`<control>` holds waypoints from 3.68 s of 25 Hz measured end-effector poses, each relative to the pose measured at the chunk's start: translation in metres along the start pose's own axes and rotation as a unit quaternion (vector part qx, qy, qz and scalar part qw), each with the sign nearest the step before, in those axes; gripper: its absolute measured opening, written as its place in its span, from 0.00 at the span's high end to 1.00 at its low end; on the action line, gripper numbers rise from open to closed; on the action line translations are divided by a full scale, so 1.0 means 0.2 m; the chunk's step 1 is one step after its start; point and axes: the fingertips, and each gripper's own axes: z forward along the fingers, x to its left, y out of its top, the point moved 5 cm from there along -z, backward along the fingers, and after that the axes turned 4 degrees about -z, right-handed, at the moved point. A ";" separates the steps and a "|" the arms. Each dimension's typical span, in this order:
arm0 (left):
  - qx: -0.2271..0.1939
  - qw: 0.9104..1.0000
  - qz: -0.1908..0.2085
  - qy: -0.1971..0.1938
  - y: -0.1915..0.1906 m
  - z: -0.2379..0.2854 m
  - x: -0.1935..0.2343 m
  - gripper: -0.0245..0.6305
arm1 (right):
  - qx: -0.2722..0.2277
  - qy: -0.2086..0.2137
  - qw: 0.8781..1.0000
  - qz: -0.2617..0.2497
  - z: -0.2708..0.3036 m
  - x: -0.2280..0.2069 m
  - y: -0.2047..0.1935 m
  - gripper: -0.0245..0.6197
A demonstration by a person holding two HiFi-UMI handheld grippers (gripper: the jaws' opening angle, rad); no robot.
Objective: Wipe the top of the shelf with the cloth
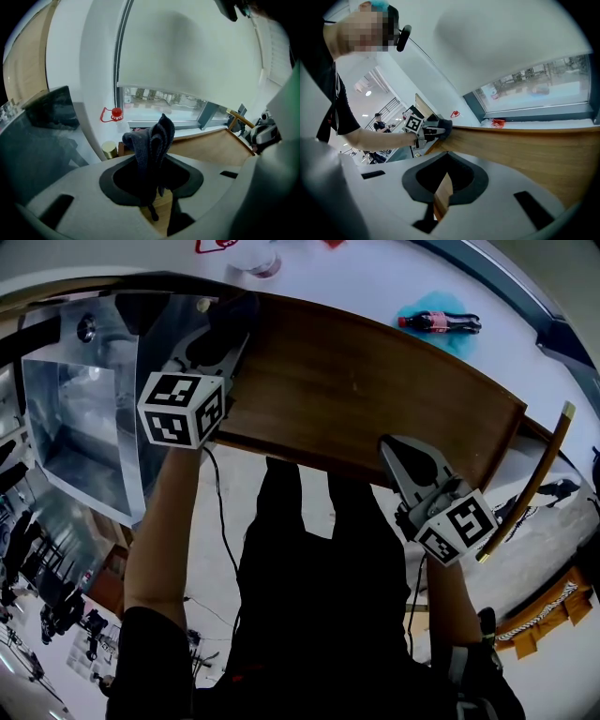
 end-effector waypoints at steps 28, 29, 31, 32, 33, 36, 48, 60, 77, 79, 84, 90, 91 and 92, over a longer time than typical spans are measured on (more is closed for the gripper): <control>0.064 0.996 0.057 -0.024 -0.03 0.18 -0.23 0.75 | -0.025 -0.020 0.999 0.016 -0.13 -0.07 -0.02 0.95; 0.065 0.996 0.059 -0.028 -0.02 0.19 -0.25 0.75 | -0.028 -0.022 0.999 0.016 -0.15 -0.07 -0.03 0.96; 0.068 0.995 0.064 -0.035 -0.02 0.21 -0.30 0.75 | -0.032 -0.027 0.999 0.018 -0.17 -0.08 -0.02 0.95; 0.069 0.995 0.067 -0.038 -0.02 0.22 -0.32 0.75 | -0.035 -0.030 0.999 0.019 -0.19 -0.09 -0.02 0.96; 0.070 0.994 0.068 -0.041 -0.02 0.23 -0.34 0.75 | -0.037 -0.032 0.999 0.020 -0.20 -0.10 -0.02 0.96; 0.071 0.994 0.071 -0.047 -0.01 0.25 -0.39 0.75 | -0.043 -0.037 0.998 0.022 -0.24 -0.11 -0.02 0.96; 0.078 0.989 0.092 -0.087 -0.01 0.35 -0.66 0.75 | -0.059 -0.051 0.996 0.031 -0.38 -0.15 -0.04 0.96; 0.083 0.983 0.114 -0.115 0.01 0.45 -0.89 0.75 | -0.086 -0.075 0.993 0.041 -0.53 -0.22 -0.05 0.96; 0.095 0.968 0.162 -0.168 0.04 0.62 -1.32 0.75 | -0.122 -0.114 0.984 0.061 -0.79 -0.32 -0.11 0.96; 0.095 0.966 0.167 -0.173 0.05 0.64 -1.36 0.75 | -0.127 -0.118 0.983 0.063 -0.82 -0.33 -0.12 0.95; 0.095 0.962 0.176 -0.186 0.06 0.68 -1.47 0.75 | -0.134 -0.126 0.980 0.070 -0.88 -0.36 -0.15 0.96; 0.095 0.955 0.189 -0.208 0.06 0.73 -1.62 0.75 | -0.147 -0.124 0.978 0.078 -0.90 -0.35 -0.16 0.95; 0.095 0.954 0.191 -0.212 0.06 0.74 -1.64 0.75 | -0.152 -0.121 0.978 0.080 -0.90 -0.34 -0.16 0.96; 0.096 0.952 0.193 -0.215 0.06 0.75 -1.67 0.75 | -0.155 -0.119 0.977 0.082 -0.90 -0.34 -0.16 0.96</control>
